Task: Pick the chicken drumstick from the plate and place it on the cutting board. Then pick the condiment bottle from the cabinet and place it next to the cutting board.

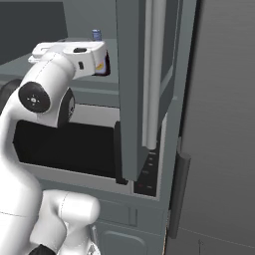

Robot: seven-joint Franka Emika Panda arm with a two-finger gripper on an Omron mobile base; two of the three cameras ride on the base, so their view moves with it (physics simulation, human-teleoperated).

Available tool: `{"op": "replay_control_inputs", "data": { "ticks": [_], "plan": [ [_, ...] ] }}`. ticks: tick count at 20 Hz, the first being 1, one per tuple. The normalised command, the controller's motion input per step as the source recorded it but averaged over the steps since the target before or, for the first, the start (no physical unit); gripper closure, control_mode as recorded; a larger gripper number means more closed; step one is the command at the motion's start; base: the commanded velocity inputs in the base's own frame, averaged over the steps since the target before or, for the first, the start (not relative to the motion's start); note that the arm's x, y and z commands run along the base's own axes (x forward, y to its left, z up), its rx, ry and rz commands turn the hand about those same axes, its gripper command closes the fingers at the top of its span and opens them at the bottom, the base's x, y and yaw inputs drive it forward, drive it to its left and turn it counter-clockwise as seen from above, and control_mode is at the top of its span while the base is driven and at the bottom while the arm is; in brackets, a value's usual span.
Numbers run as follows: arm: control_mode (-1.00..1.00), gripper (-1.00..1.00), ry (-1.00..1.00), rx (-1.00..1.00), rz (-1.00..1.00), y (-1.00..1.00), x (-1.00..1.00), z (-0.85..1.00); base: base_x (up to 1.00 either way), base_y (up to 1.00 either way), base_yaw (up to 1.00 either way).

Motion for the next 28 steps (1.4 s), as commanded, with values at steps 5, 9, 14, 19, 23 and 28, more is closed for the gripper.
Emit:
{"op": "replay_control_inputs", "data": {
  "ticks": [5, 9, 14, 19, 23, 28],
  "plan": [
    [-1.0, -1.0, 0.0, 0.0, -0.01, -0.02, 0.18, -0.02, 0.0, 0.0, 0.0],
    [-1.0, -1.0, 0.0, 0.0, 0.0, -0.01, 0.16, -0.05, 0.0, 0.0, 0.0],
    [-1.0, -1.0, 0.0, 0.0, 0.0, -0.01, 0.17, -0.03, 0.0, 0.0, 0.0],
    [-1.0, -1.0, 0.0, 0.0, 0.0, -0.01, 0.15, 0.0, 0.0, 0.0, 0.0],
    [-1.0, -1.0, 0.0, 0.0, 0.0, -0.01, 0.13, 0.0, 0.0, 0.0, 0.0],
    [-1.0, -1.0, 0.0, 0.0, 0.0, -0.02, 0.13, 0.0, 0.0, 0.0, 0.0]
  ]
}}
